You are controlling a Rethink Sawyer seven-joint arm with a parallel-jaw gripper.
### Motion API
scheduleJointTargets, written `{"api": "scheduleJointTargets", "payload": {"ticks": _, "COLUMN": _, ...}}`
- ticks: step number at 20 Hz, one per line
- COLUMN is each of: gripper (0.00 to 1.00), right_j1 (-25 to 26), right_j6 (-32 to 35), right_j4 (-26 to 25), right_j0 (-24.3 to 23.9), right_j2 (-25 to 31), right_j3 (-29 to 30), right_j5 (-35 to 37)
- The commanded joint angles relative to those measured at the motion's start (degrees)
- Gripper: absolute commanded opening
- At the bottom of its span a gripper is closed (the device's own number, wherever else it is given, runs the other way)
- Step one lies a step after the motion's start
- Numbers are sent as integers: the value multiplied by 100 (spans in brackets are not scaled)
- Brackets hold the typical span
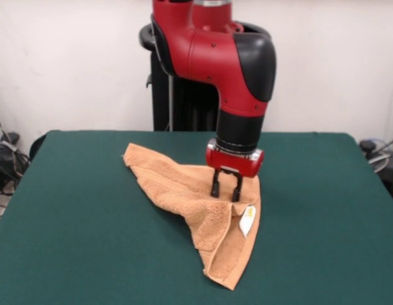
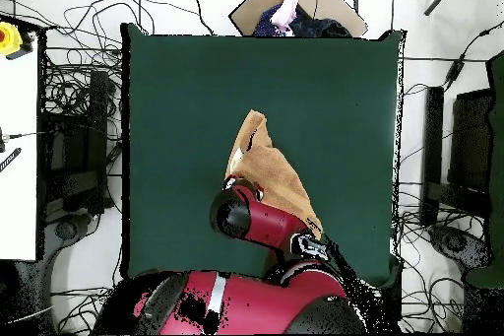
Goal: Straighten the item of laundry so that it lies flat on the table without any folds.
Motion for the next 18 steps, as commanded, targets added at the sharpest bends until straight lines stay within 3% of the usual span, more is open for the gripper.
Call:
{"api": "scheduleJointTargets", "payload": {"ticks": 1, "gripper": 0, "right_j1": 514, "right_j6": 1231, "right_j4": 473, "right_j0": 136, "right_j2": 336, "right_j3": -578, "right_j5": -91}}
{"api": "scheduleJointTargets", "payload": {"ticks": 6, "gripper": 0, "right_j1": 567, "right_j6": 1241, "right_j4": 430, "right_j0": 94, "right_j2": 377, "right_j3": -602, "right_j5": -157}}
{"api": "scheduleJointTargets", "payload": {"ticks": 7, "gripper": 100, "right_j1": 575, "right_j6": 1237, "right_j4": 410, "right_j0": 95, "right_j2": 379, "right_j3": -599, "right_j5": -190}}
{"api": "scheduleJointTargets", "payload": {"ticks": 18, "gripper": 100, "right_j1": 577, "right_j6": 1275, "right_j4": 479, "right_j0": -41, "right_j2": 507, "right_j3": -591, "right_j5": 36}}
